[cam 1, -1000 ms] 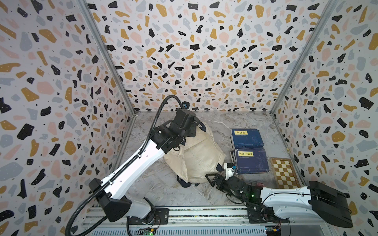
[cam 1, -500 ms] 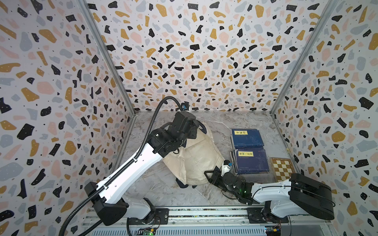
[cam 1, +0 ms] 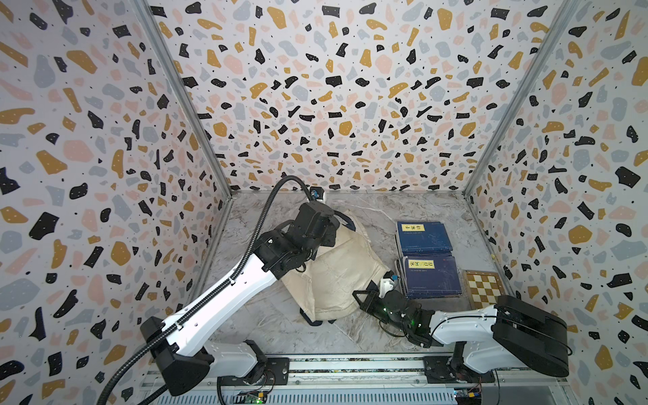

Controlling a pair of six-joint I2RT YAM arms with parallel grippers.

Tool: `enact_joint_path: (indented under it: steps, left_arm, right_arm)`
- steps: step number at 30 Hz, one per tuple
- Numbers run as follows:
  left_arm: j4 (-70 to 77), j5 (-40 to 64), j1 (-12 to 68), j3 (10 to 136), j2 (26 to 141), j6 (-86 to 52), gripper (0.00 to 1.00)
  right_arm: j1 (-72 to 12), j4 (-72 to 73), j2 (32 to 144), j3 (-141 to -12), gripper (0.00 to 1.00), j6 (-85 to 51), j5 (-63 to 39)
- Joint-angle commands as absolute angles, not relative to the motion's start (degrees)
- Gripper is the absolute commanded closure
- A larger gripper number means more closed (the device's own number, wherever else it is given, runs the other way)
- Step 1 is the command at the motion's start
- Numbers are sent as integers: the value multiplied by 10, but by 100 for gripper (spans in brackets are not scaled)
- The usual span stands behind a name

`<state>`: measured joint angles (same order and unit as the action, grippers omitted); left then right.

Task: Take out the books from the canvas bag
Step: Adjust the canvas bag at the center of the board.

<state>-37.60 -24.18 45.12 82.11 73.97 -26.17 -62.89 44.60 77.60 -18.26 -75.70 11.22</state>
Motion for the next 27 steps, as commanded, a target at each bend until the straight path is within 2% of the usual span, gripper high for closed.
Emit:
enact_joint_path:
  steps: [1,10,13,16,18,27]
  left_arm:
    - [-326,-254,454,817,717,-249,99]
    - [-313,-266,445,787,688,-226,76]
    - [-317,-268,443,800,679,-212,64]
    - [-322,-278,441,817,667,-192,56]
    - [-325,-291,440,828,655,-178,47]
    - [-337,-354,439,787,564,-143,27]
  right_arm:
    - [-625,427,742,-190,100,-731,116]
    - [-614,372,702,-218,100,-701,85]
    - [-611,341,690,-230,100,-698,83]
    - [-606,319,678,-244,100,-688,80]
    - [-601,305,668,-254,100,-679,75]
    - [-546,226,671,-331,100,-645,-5]
